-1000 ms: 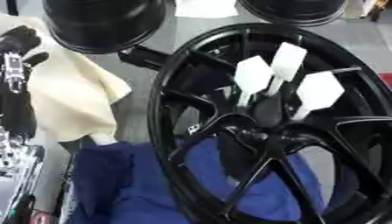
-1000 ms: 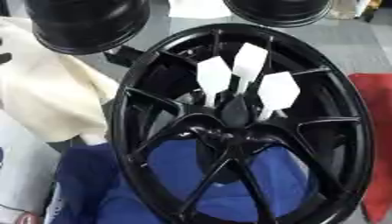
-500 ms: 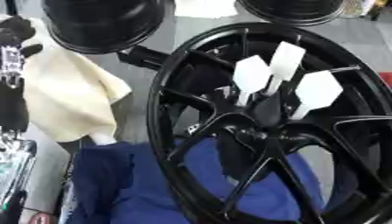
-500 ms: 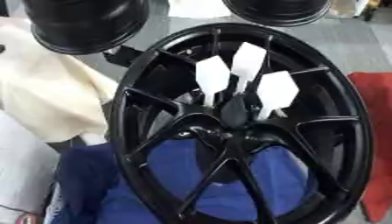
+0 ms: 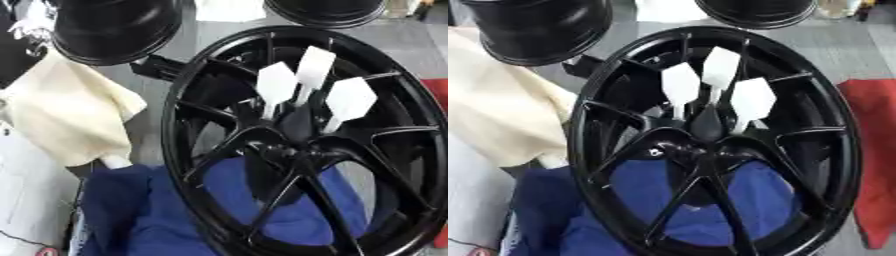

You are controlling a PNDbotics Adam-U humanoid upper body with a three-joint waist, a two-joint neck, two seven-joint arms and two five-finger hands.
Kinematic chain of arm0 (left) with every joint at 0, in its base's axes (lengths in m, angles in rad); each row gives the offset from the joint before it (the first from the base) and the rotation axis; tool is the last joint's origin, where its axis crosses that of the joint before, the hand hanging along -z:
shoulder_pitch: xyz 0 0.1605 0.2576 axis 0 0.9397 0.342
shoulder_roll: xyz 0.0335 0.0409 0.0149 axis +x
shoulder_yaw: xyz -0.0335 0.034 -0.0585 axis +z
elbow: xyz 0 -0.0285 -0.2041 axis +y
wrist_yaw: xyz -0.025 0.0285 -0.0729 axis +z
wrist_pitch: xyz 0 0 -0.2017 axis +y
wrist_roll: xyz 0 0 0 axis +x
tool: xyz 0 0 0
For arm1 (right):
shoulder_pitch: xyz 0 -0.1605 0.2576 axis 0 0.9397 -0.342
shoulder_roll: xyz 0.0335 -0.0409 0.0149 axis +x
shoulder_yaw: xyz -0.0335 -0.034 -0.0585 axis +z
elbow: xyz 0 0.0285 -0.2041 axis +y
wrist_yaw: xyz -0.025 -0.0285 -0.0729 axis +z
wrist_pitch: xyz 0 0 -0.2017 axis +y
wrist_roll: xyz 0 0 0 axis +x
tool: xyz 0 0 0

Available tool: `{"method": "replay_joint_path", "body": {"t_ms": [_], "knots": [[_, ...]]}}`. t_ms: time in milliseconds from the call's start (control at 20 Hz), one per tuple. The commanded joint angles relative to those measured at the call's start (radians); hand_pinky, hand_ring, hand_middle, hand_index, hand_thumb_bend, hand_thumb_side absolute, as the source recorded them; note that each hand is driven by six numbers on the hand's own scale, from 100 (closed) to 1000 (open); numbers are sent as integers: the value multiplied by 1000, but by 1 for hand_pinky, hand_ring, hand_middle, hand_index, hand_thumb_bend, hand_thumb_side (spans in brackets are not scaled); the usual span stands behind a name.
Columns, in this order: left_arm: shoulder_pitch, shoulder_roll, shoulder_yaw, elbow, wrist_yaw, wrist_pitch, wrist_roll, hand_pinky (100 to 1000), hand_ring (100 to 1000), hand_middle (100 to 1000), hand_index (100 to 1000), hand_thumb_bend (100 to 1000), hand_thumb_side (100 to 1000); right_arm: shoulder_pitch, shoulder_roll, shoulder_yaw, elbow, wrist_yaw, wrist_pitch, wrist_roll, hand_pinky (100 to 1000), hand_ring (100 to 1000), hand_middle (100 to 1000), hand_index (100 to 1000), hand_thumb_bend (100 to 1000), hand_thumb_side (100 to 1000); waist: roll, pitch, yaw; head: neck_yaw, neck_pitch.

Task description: Pull the pin out of the wheel hub.

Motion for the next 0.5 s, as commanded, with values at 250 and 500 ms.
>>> {"method": "replay_joint_path", "body": {"t_ms": [250, 500], "knots": [[-169, 142, -91, -6, -97, 50, -276, 815, 823, 764, 844, 100, 547, -8, -14, 0, -12, 10, 0, 7, 684, 740, 742, 835, 100, 668, 4, -36, -9, 13, 15], [-314, 146, -174, 77, -133, -23, -453, 825, 825, 767, 849, 100, 516, -6, -9, 4, -11, 16, 0, 10, 684, 740, 744, 834, 100, 669, 7, -45, -13, 20, 18]]}}
